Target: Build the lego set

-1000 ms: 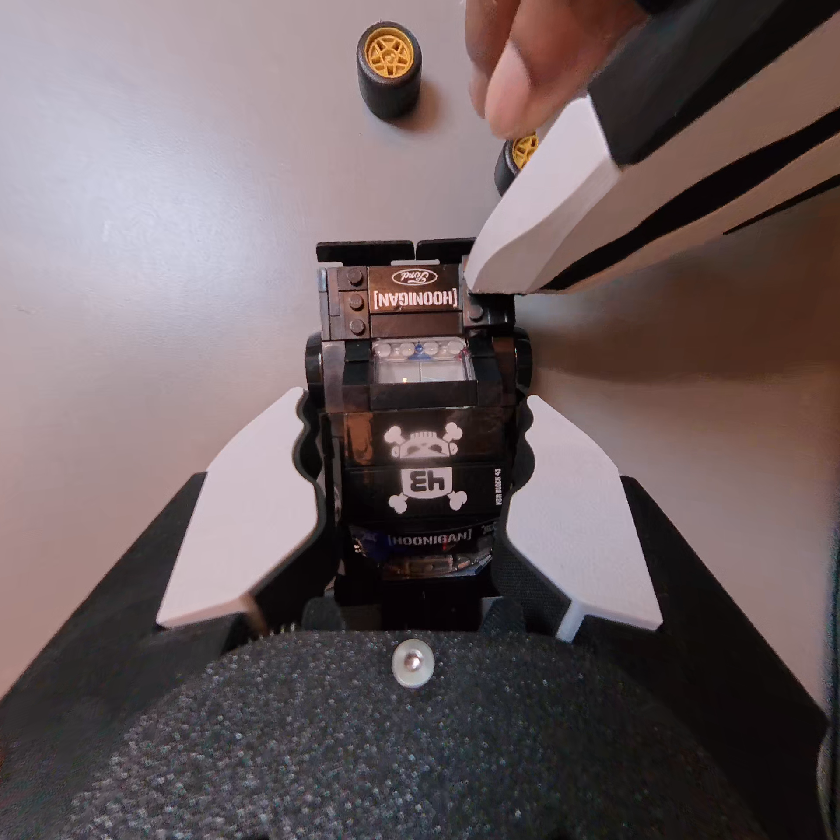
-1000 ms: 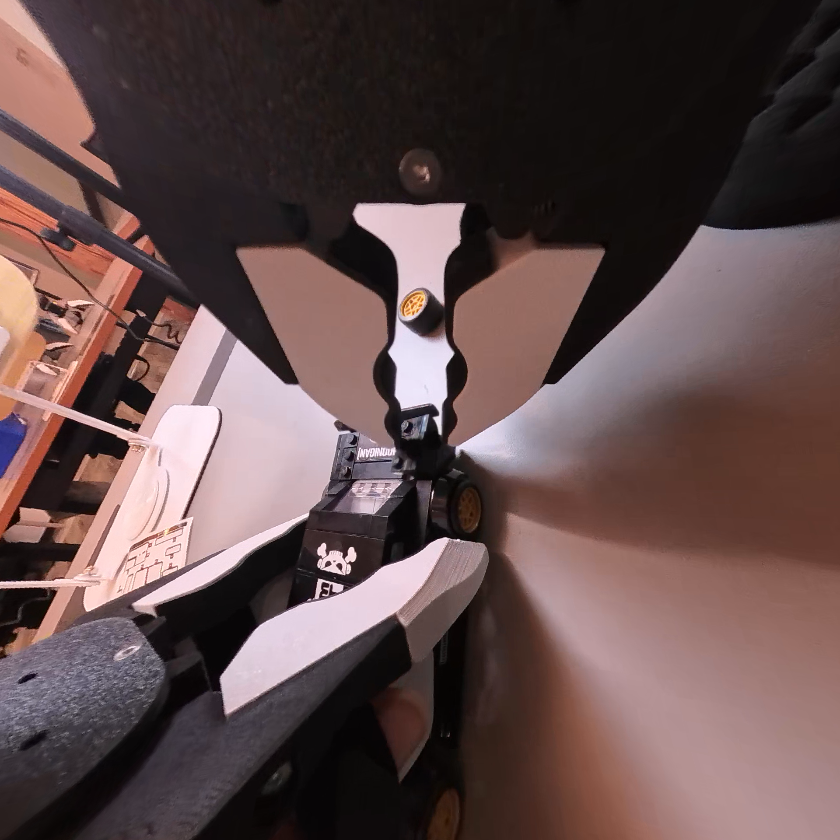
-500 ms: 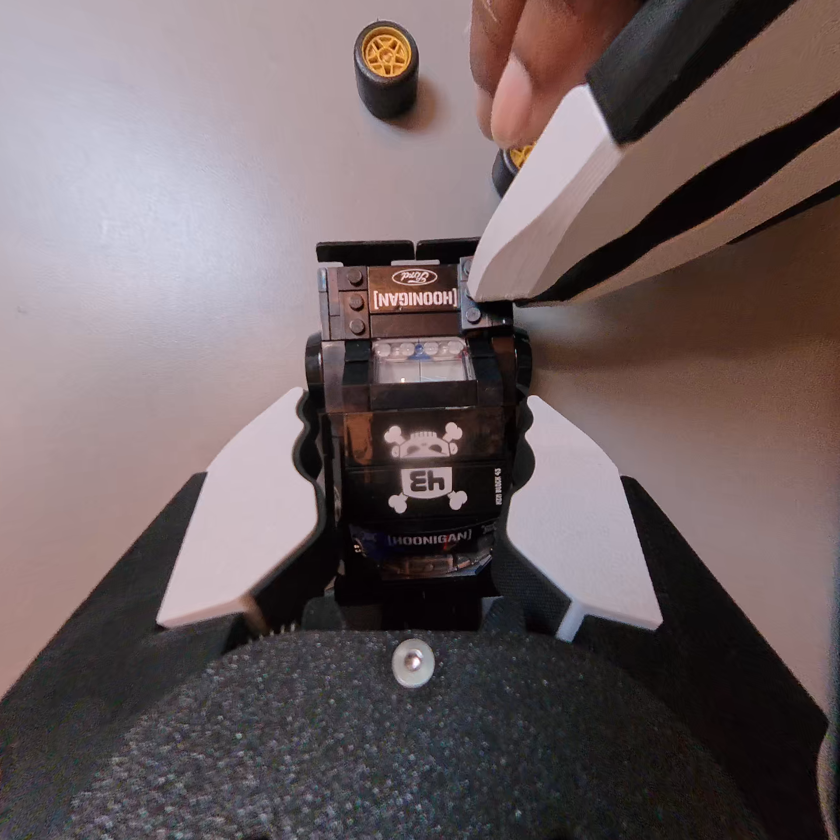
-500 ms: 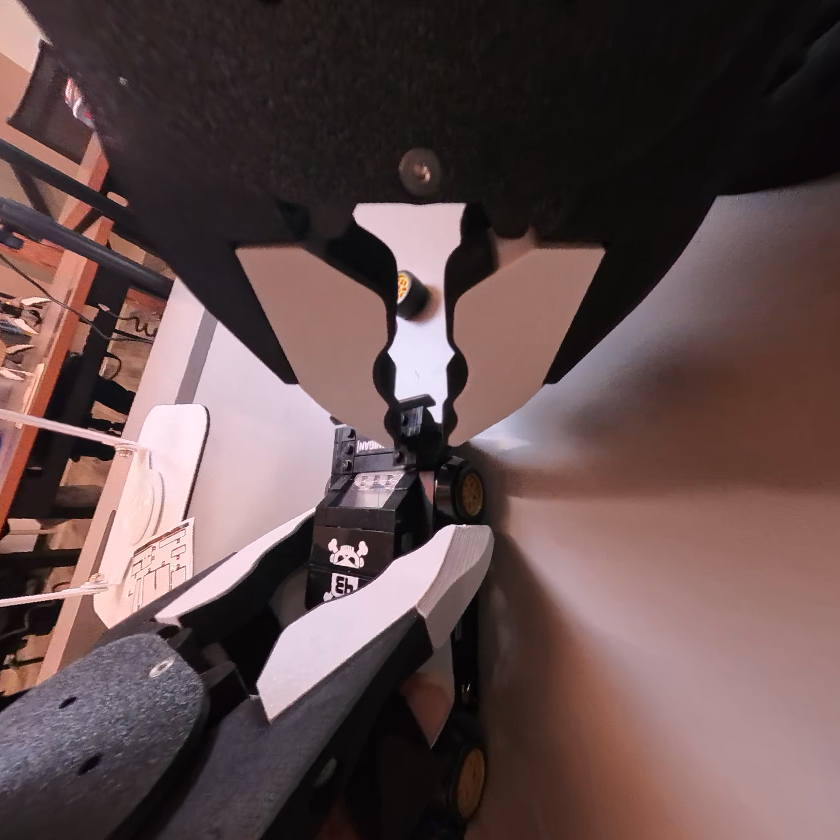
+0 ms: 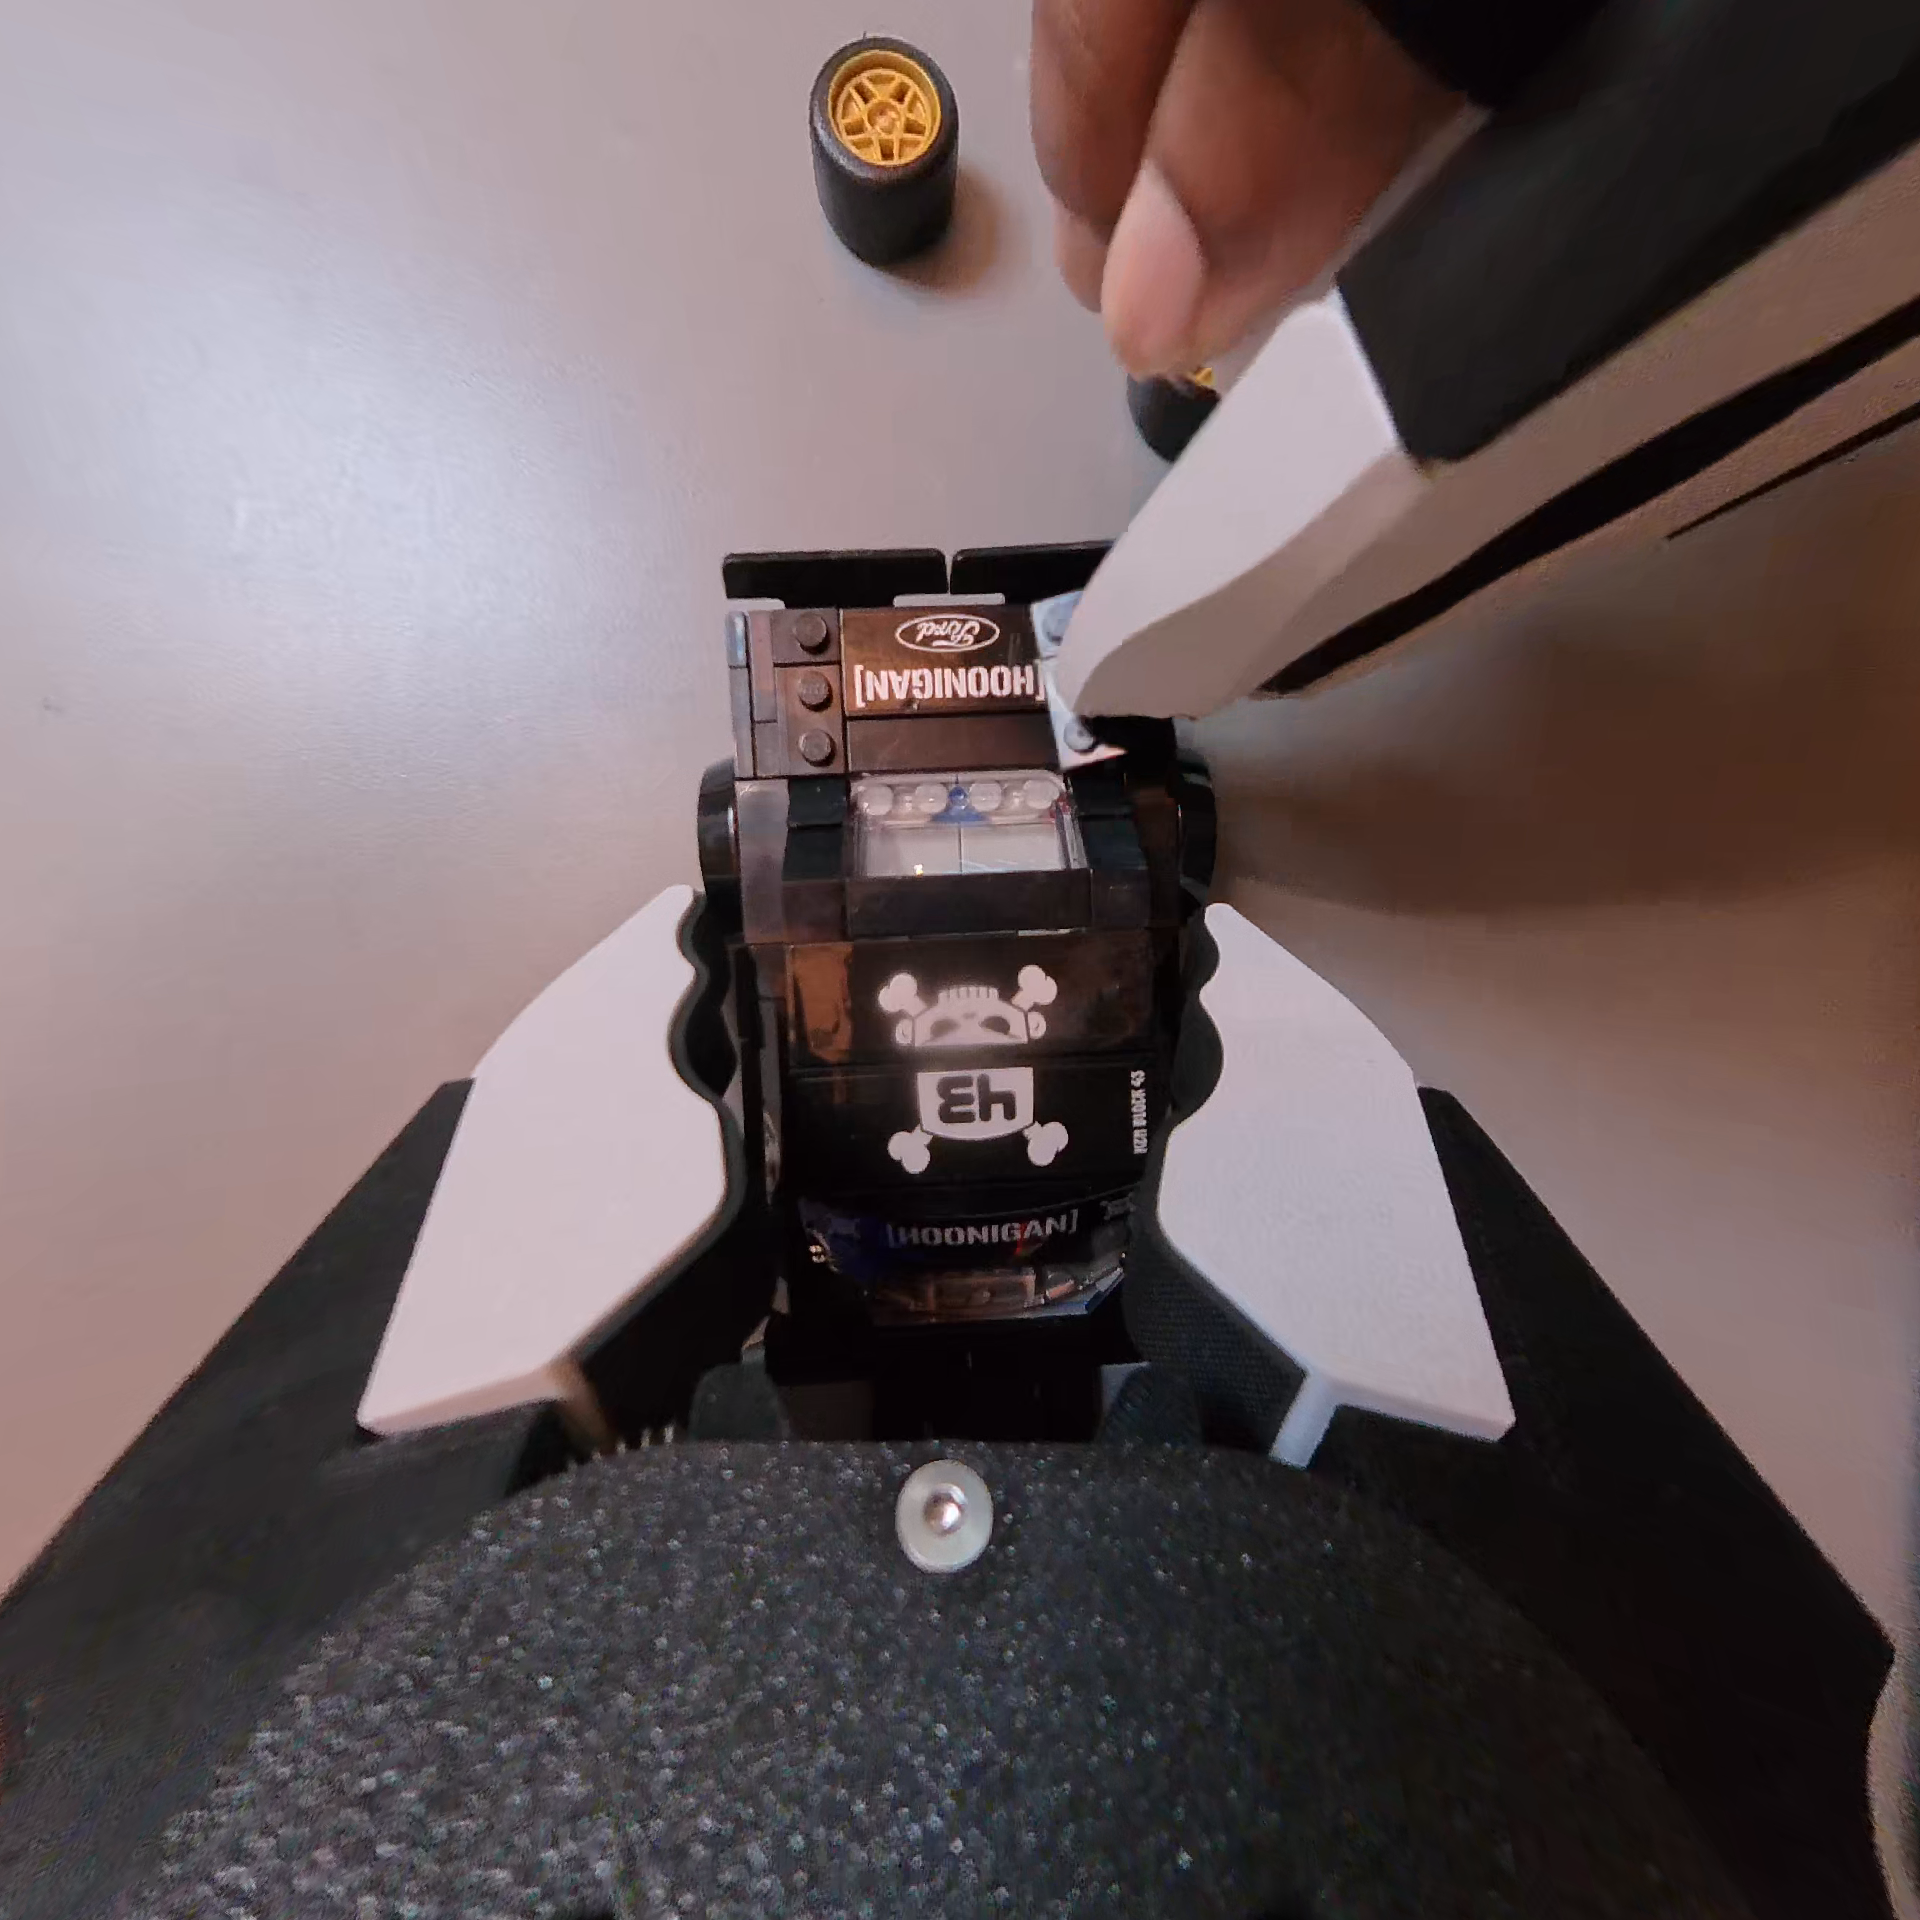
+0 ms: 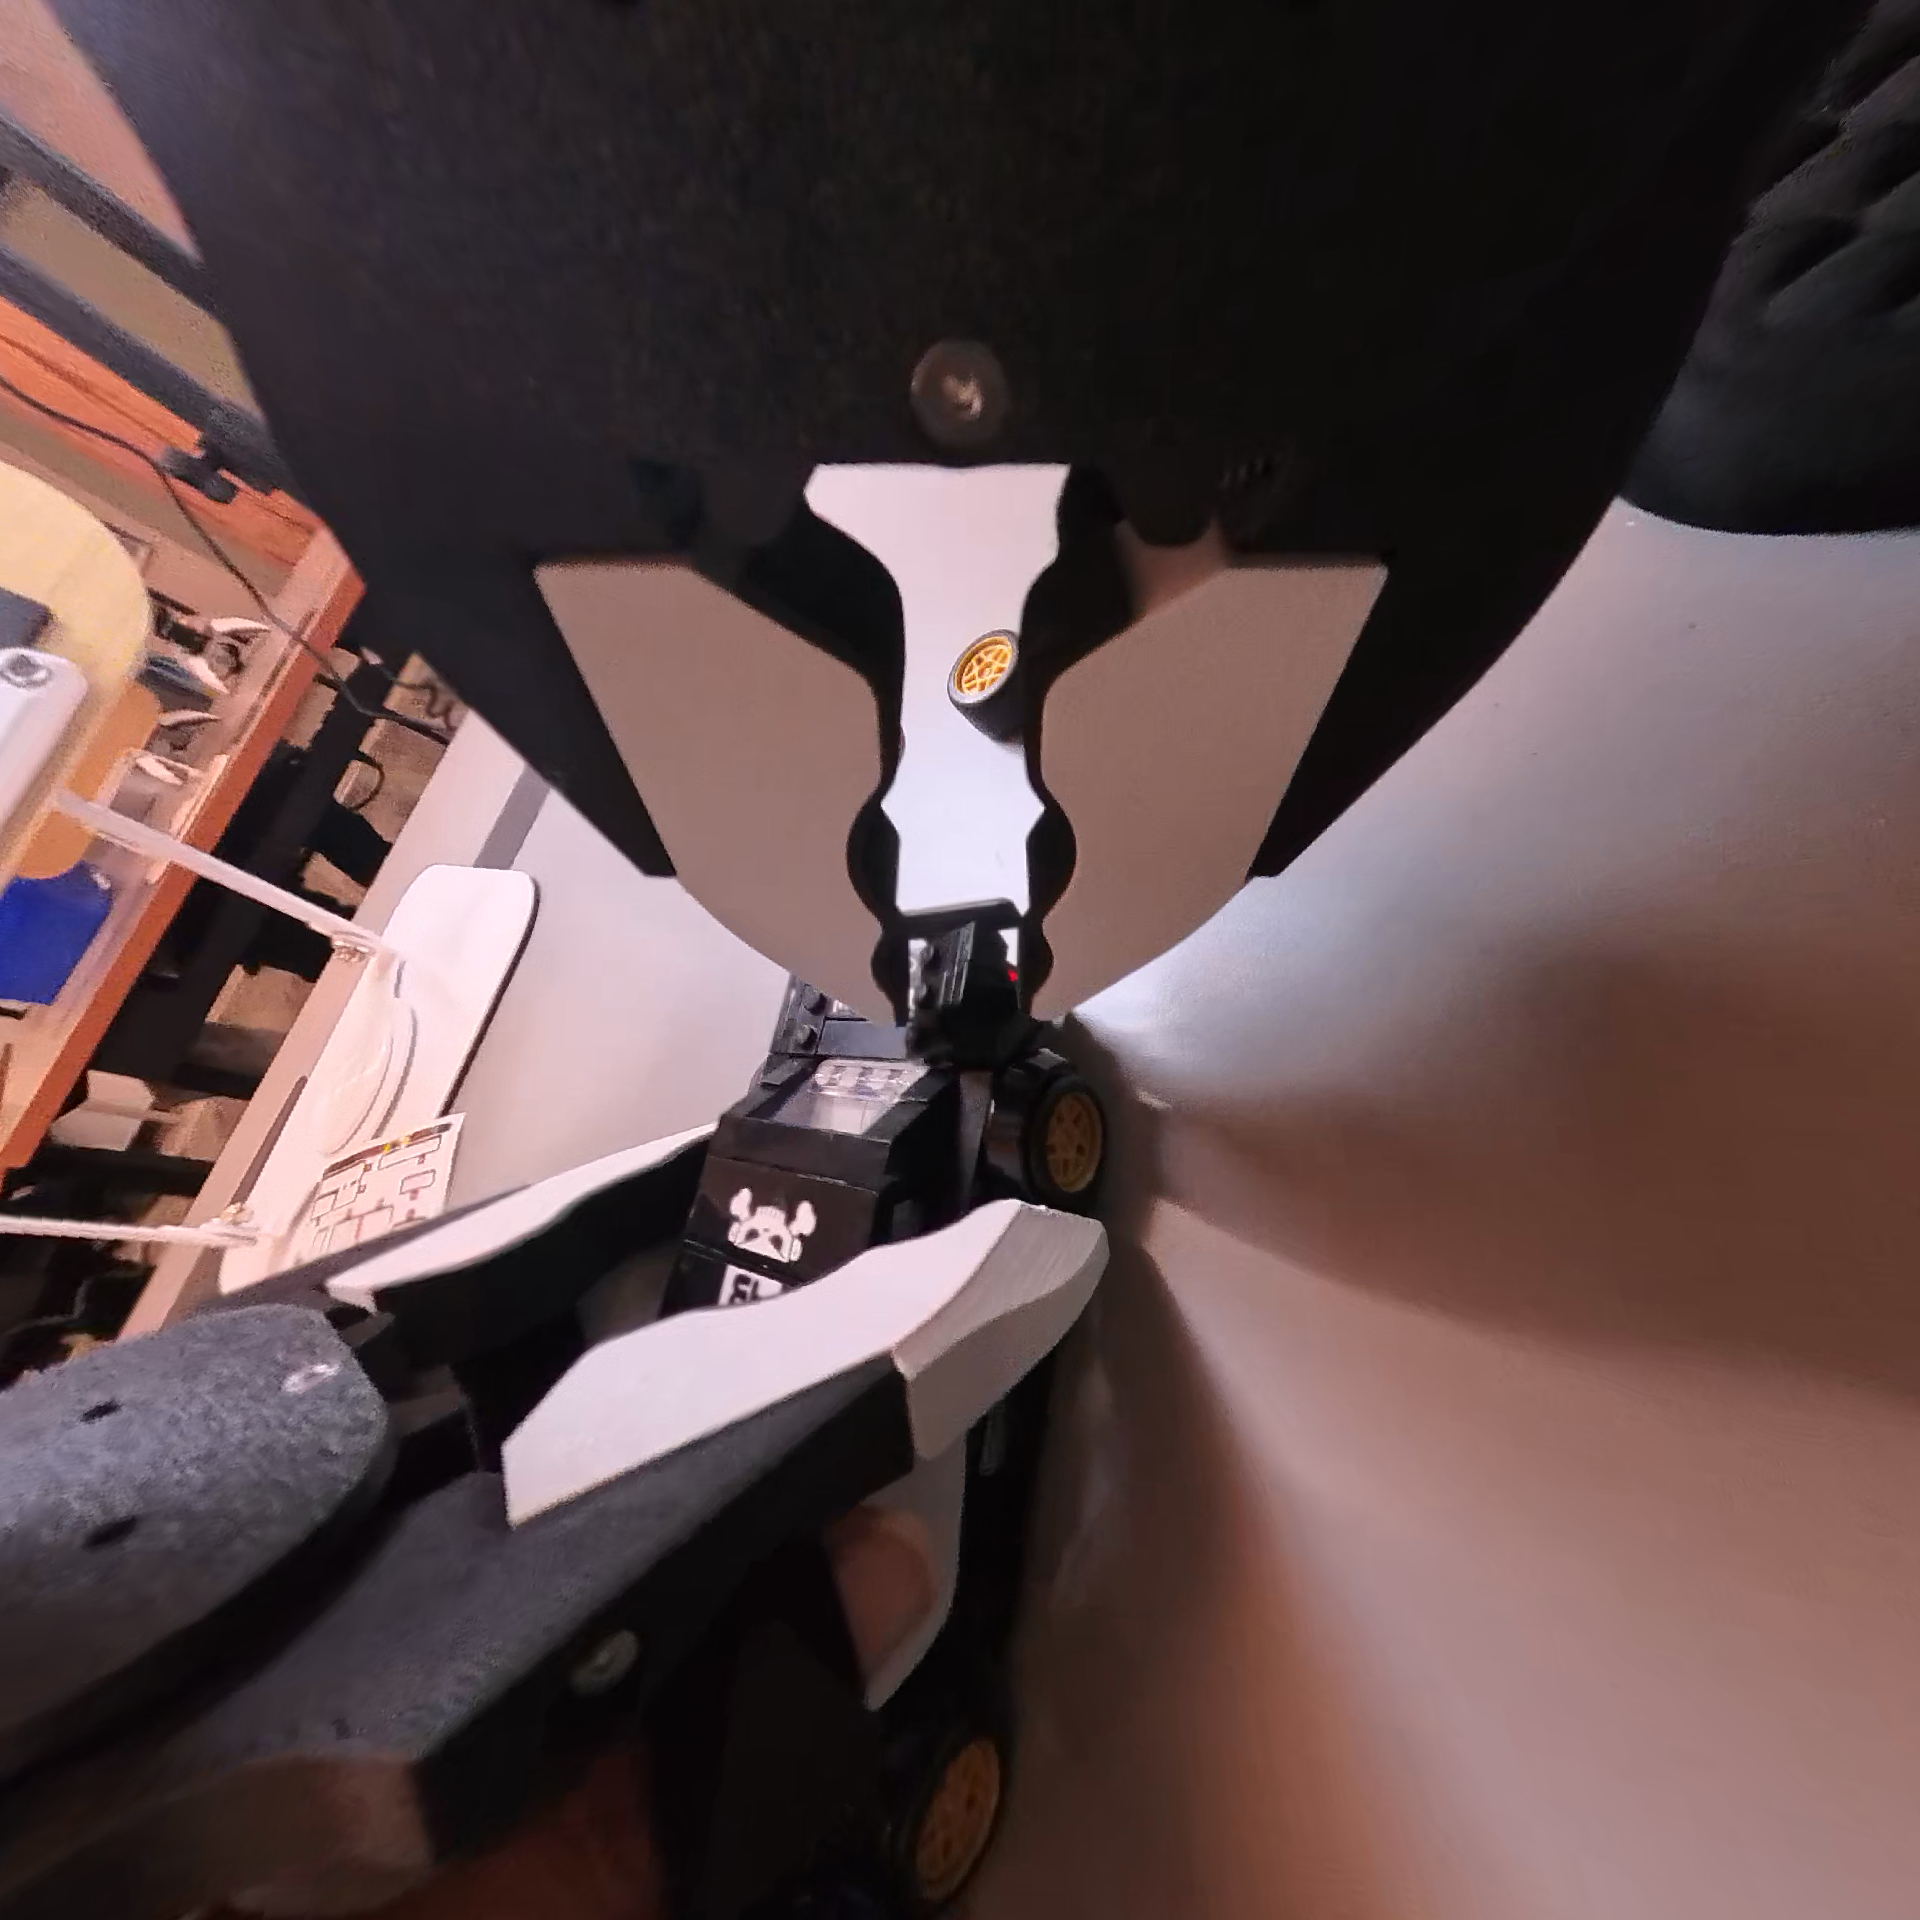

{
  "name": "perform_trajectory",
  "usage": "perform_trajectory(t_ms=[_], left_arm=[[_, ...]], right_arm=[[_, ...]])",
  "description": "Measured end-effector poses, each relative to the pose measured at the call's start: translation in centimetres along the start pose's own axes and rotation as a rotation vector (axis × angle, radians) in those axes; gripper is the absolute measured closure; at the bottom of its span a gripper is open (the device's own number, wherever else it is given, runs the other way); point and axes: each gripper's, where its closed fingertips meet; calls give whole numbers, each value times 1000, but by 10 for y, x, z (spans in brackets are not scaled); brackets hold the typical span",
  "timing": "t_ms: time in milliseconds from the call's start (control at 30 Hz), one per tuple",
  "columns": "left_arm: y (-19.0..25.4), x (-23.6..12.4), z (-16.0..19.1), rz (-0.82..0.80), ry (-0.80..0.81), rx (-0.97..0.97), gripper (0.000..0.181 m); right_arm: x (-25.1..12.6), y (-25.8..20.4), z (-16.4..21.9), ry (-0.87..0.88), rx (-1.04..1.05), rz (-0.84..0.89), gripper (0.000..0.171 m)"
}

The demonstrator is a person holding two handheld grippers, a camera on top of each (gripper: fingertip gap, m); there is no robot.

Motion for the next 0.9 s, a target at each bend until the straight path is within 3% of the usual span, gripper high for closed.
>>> perform_trajectory(t_ms=[200, 567, 900], left_arm=[[0, 0, 0, 3, 3, 2, 97], [0, -1, 0, 22, 14, 12, 97], [0, -1, 1, 25, 12, 18, 97]], right_arm=[[4, -2, -2, 41, 100, -10, 150], [3, -3, -1, -21, -60, 0, 152], [-3, 1, 5, 88, 235, -17, 143]])
Point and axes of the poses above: each gripper's, where its closed fingertips meet, x out along the fingers, z out of its underside, y = z × x across the jaws, and after that the axes turned 12 degrees about -y, right-handed
